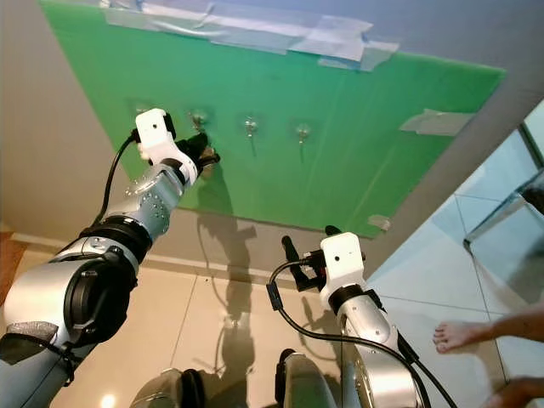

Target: Hang keys on a hook

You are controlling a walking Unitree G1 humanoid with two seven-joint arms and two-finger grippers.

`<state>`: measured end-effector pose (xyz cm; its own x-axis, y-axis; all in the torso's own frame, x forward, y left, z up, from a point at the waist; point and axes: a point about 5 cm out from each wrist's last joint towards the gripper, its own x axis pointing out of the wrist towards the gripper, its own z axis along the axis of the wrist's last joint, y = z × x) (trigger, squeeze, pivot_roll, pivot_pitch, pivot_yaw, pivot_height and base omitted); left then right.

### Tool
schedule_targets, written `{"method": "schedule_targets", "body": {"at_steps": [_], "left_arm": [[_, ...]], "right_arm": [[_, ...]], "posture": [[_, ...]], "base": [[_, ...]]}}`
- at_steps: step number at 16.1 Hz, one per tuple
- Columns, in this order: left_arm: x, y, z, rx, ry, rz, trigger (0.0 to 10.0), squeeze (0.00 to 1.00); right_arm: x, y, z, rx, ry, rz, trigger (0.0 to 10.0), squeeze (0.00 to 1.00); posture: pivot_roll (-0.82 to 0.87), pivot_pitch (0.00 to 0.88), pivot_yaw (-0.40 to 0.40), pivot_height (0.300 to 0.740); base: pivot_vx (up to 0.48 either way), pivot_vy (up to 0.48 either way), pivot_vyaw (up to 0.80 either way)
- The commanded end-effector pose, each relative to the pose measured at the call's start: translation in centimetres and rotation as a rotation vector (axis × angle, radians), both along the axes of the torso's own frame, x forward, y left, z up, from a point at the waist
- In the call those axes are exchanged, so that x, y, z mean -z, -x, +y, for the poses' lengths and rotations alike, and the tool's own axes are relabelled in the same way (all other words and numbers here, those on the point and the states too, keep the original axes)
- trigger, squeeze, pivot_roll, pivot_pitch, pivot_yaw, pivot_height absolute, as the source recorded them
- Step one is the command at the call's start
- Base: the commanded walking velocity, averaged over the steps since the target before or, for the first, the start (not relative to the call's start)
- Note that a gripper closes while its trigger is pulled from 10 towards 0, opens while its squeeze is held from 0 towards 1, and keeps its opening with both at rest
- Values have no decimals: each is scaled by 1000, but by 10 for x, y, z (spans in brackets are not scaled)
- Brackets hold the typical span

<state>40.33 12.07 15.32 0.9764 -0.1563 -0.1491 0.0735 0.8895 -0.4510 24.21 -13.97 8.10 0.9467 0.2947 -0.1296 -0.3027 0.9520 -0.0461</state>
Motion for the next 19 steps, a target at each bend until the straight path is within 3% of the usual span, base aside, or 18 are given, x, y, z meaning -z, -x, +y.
{"method": "schedule_targets", "body": {"at_steps": [1, 9, 11, 12, 13, 14, 15, 17, 19], "left_arm": [[16, 5, 8, -54, 25, 87, 0, 0], [9, 5, -12, 51, -79, -1, 0, 0], [10, 6, -13, 71, -148, -20, 0, 0], [8, 6, -17, 99, -235, -62, 0, 0], [2, 6, -23, 134, -381, -142, 0, 0], [-10, 6, -33, 173, -578, -275, 0, 0], [-17, 8, -41, 202, -702, -375, 0, 0], [-28, 10, -51, 216, -835, -498, 0, 0], [-32, 9, -50, 195, -863, -524, 0, 0]], "right_arm": [[-2, 0, 1, -5, 7, 0, 10000, 0], [-1, 0, 0, -5, 8, 1, 10000, 0], [-1, 0, 0, -5, 8, 1, 10000, 0], [-1, 0, 0, -5, 8, 1, 10000, 0], [-1, 0, 0, -6, 8, 1, 10000, 0], [-1, -1, 0, -7, 9, 0, 10000, 0], [-1, -1, 0, -8, 9, 0, 10000, 0], [-1, -1, 1, -11, 9, 0, 10000, 0], [0, -1, 1, -11, 9, -1, 10000, 0]], "posture": [[-244, 153, 5, 710], [-242, 150, 5, 710], [-241, 149, 5, 710], [-241, 149, 5, 710], [-240, 145, 5, 710], [-240, 145, 5, 710], [-237, 141, 5, 710], [-236, 138, 5, 710], [-236, 135, 6, 710]], "base": [[0, 0, 0], [0, 0, 0], [0, 0, 0], [0, 0, 0], [0, 0, 0], [0, 0, 0], [0, 0, 0], [0, 0, 0], [0, 0, 0]]}}
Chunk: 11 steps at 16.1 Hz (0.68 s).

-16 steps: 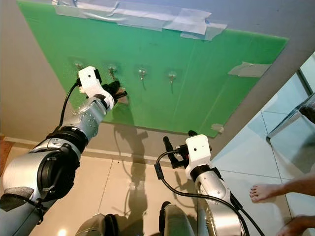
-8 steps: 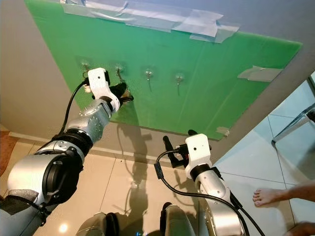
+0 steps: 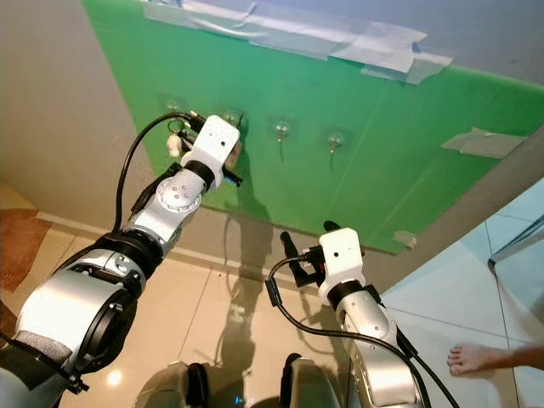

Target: Hang keys on a hook

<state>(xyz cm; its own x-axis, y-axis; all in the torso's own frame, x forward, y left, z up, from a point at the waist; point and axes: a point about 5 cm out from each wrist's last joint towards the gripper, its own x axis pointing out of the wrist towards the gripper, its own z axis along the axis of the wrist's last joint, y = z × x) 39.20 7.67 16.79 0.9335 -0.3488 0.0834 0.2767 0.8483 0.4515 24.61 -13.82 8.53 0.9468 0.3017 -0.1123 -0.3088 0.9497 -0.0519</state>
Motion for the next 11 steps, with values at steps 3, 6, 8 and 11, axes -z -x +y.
{"method": "schedule_targets", "body": {"at_steps": [3, 6, 8, 11], "left_arm": [[-19, -5, 1, -15, 25, -76, 0, 0], [-13, -8, 14, -82, 165, 23, 0, 0], [-11, -8, 13, -79, 178, 40, 0, 0], [-7, -7, 14, -80, 215, 76, 0, 0]], "right_arm": [[4, 4, -1, -3, 9, 18, 10000, 0], [5, 4, -2, -2, 10, 20, 10000, 0], [5, 5, -3, -2, 11, 21, 10000, 0], [5, 5, -3, -3, 13, 22, 10000, 0]], "posture": [[-236, 135, 6, 710], [-238, 136, 4, 710], [-237, 140, 2, 710], [-237, 142, 2, 710]], "base": [[0, 0, 0], [0, 0, 0], [0, 0, 0], [0, 0, 0]]}}
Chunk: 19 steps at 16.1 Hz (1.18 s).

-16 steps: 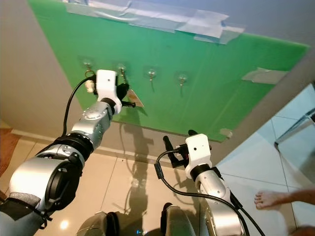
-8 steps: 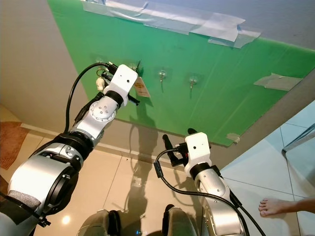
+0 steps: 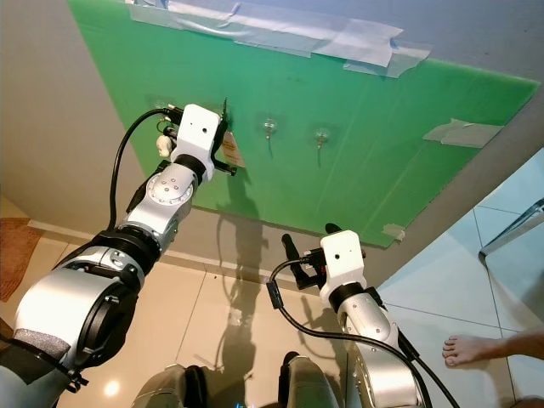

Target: Hang keys on a hook

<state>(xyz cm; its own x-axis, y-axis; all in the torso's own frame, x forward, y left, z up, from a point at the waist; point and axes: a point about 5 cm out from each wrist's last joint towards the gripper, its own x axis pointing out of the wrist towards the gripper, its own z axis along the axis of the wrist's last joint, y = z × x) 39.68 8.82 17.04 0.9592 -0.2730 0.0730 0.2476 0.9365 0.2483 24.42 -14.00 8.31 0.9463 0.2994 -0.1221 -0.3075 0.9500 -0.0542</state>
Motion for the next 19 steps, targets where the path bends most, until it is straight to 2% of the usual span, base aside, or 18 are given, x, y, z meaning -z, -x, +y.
{"method": "schedule_targets", "body": {"at_steps": [1, 3, 6, 7, 12, 14, 18, 19], "left_arm": [[-3, -3, 3, -20, 53, 34, 0, 0], [1, -3, 2, -12, 108, 75, 0, 0], [2, 2, -15, 72, 0, 31, 0, 0], [3, 3, -20, 84, 12, 50, 0, 0], [2, 2, -17, 79, -1, 52, 0, 0], [5, 2, -17, 75, 29, 81, 0, 0], [11, 3, -17, 79, 37, 105, 0, 0], [12, 3, -15, 67, 82, 133, 0, 0]], "right_arm": [[3, 3, -1, -5, 8, 15, 10000, 0], [3, 3, 0, -4, 8, 15, 10000, 0], [3, 1, 1, -2, 7, 16, 10000, 0], [3, 1, 2, -3, 7, 16, 10000, 0], [2, 0, 3, 0, 5, 15, 10000, 0], [1, 0, 3, 0, 4, 15, 10000, 0], [1, 2, 3, -3, 4, 15, 10000, 0], [1, 2, 2, -3, 5, 15, 10000, 0]], "posture": [[-237, 142, 2, 710], [-239, 145, 3, 710], [-239, 145, 3, 710], [-239, 145, 3, 710], [-243, 149, 7, 710], [-242, 151, 7, 710], [-239, 153, 5, 710], [-239, 153, 5, 710]], "base": [[0, 0, 0], [0, 0, 0], [0, 0, 0], [0, 0, 0], [0, 0, 0], [0, 0, 0], [0, 0, 0], [0, 0, 0]]}}
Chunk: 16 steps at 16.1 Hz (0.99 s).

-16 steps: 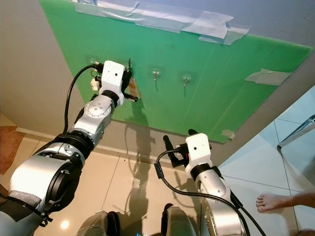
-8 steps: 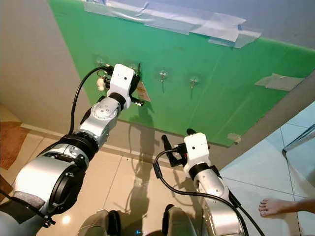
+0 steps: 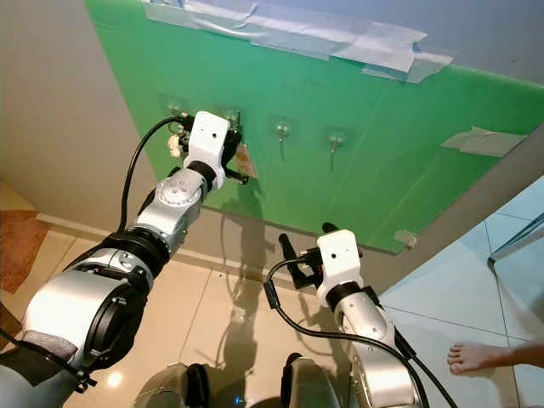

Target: Hang keys on a hook

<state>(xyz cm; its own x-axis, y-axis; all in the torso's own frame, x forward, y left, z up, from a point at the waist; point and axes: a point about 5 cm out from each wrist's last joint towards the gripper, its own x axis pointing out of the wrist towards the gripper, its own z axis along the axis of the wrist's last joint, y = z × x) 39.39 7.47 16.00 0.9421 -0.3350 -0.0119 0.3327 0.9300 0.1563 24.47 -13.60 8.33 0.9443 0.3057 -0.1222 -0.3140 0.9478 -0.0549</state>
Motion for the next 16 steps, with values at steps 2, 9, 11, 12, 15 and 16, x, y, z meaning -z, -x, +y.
{"method": "schedule_targets", "body": {"at_steps": [2, 9, 11, 12, 15, 16], "left_arm": [[1, -2, 4, -28, 83, 58, 0, 0], [4, -7, 25, -140, 428, 206, 0, 0], [9, -6, 28, -158, 541, 264, 0, 0], [12, -5, 29, -168, 584, 294, 0, 0], [17, -4, 26, -171, 676, 360, 0, 0], [19, -3, 25, -168, 710, 386, 0, 0]], "right_arm": [[2, 4, -3, 4, 5, 15, 10000, 0], [2, 4, -4, 2, 8, 16, 10000, 0], [2, 3, -5, 2, 9, 16, 10000, 0], [3, 3, -4, 2, 9, 18, 10000, 0], [3, 2, -4, 0, 12, 18, 10000, 0], [3, 1, -3, -1, 12, 17, 10000, 0]], "posture": [[-239, 153, 5, 710], [-239, 152, 2, 710], [-240, 152, 2, 710], [-240, 152, 2, 710], [-240, 146, 3, 710], [-240, 146, 3, 710]], "base": [[0, 0, 0], [0, 0, 0], [0, 0, 0], [0, 0, 0], [0, 0, 0], [0, 0, 0]]}}
